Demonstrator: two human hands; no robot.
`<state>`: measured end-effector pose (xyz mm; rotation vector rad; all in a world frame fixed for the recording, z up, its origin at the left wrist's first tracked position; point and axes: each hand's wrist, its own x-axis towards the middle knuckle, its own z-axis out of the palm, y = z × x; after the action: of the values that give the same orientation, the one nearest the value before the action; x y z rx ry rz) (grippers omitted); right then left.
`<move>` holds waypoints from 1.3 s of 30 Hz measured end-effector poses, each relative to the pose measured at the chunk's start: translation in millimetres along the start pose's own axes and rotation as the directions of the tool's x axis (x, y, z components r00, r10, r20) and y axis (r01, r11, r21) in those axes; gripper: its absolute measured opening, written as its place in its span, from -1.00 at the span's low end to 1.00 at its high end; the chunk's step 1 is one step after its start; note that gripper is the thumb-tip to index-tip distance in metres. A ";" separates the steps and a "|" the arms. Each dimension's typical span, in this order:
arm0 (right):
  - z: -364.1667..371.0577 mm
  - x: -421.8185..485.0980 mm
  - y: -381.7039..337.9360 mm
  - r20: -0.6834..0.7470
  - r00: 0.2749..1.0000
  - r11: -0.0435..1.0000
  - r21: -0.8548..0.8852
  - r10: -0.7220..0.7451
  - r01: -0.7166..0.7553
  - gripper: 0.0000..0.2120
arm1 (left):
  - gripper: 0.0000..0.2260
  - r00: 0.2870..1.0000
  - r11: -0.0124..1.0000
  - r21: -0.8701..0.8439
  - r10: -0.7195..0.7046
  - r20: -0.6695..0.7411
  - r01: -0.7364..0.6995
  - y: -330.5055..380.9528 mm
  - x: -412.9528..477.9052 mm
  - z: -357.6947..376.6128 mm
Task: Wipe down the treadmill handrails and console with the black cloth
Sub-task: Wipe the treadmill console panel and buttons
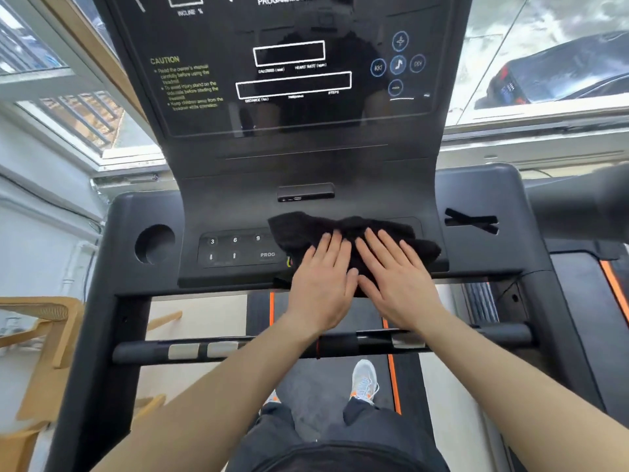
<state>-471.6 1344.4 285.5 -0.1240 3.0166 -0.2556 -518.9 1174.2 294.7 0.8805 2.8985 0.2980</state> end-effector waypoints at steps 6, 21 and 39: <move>-24.7 7.3 104.6 0.068 0.974 0.977 -0.022 0.215 -0.214 -0.35 | -0.49 0.986 0.985 0.052 0.159 0.045 -0.162 59.2 63.4 13.0; -14.3 -48.7 173.5 -0.056 0.872 0.873 -0.009 0.486 -0.487 -0.28 | -0.39 0.974 0.968 0.165 0.161 0.159 -0.187 172.8 119.3 42.4; -43.7 73.5 256.2 -0.016 0.874 0.827 0.330 0.486 -0.455 -0.48 | -0.48 0.997 0.998 0.060 -0.009 0.070 0.005 188.7 240.8 50.0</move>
<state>-567.9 1596.6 276.5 0.6749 2.9212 -0.7018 -608.9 1470.2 277.5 0.8714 2.8582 0.1772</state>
